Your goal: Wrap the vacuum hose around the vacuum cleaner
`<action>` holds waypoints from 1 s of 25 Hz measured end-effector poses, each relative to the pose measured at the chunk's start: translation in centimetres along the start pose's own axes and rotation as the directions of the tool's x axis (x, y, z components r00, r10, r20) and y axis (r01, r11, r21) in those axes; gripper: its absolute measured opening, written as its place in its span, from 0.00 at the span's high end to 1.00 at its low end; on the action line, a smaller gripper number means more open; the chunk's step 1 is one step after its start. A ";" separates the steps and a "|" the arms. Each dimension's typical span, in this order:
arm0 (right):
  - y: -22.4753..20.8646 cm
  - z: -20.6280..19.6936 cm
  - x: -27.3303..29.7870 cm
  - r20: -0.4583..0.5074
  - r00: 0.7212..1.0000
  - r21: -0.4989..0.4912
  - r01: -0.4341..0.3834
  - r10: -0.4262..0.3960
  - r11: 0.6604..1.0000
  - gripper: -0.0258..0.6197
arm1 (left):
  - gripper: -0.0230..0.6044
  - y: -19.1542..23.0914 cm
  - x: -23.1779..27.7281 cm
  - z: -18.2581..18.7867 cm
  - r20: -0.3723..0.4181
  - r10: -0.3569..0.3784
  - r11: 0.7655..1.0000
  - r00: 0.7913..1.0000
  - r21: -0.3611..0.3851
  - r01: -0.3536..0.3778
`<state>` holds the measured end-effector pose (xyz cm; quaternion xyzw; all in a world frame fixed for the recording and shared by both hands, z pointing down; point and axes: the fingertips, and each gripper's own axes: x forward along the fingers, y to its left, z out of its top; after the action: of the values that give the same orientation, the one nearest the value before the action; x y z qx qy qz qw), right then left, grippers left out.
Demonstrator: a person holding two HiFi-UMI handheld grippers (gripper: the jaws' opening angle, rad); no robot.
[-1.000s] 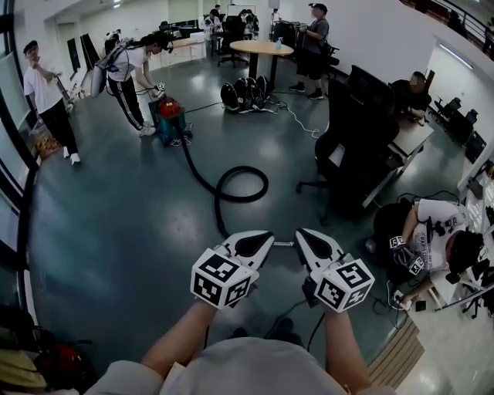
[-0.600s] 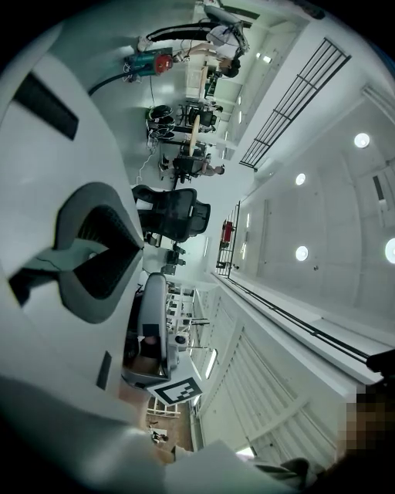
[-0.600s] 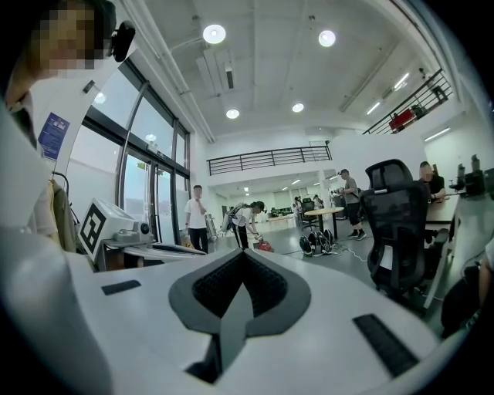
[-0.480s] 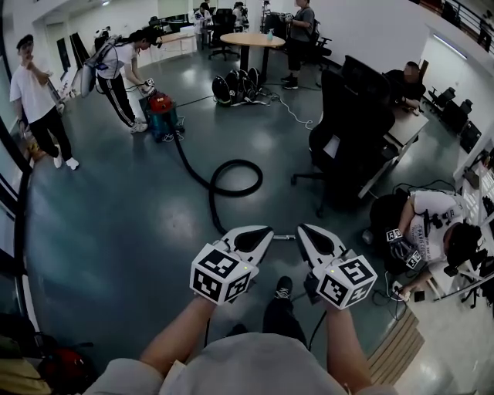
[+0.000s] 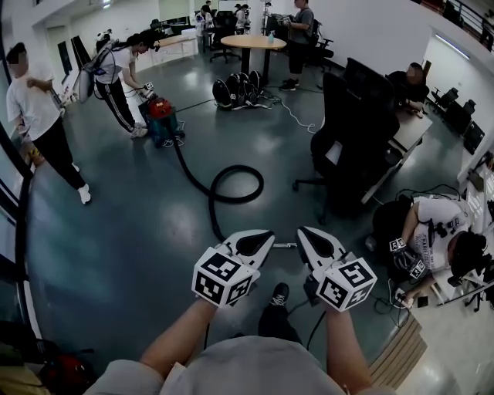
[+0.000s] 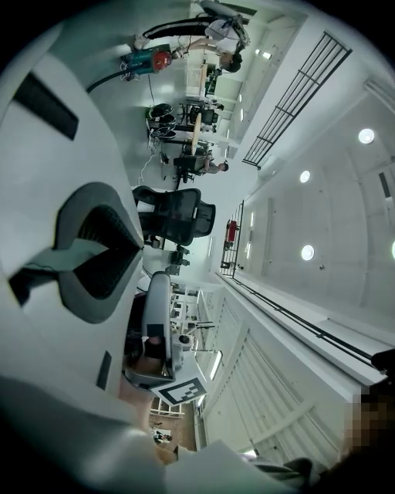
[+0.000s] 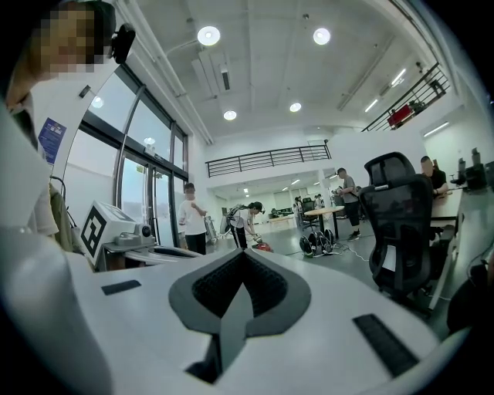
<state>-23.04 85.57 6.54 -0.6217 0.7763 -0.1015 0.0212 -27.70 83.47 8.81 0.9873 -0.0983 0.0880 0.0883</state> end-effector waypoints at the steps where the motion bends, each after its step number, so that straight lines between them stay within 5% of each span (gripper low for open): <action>1: -0.7 0.0 0.4 -0.001 1.000 0.003 0.003 -0.003 1.000 0.96 | 0.95 0.4 0.6 0.0 -0.004 -0.001 1.000 1.000 0.001 0.001; 14: -14.1 -0.1 8.3 -0.053 0.998 0.054 -0.015 0.018 0.998 0.96 | 0.95 8.7 13.3 0.7 -0.067 0.008 1.000 0.998 -0.017 -0.009; 25: -27.4 0.5 16.4 -0.111 0.985 0.051 -0.127 0.132 0.991 0.96 | 0.95 17.4 26.9 1.8 -0.098 0.088 0.996 0.991 -0.023 -0.091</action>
<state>-0.31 63.94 12.67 -0.5627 0.8126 -0.1520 -0.0029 -5.09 61.56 14.93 0.9751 -0.1394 0.1384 0.1026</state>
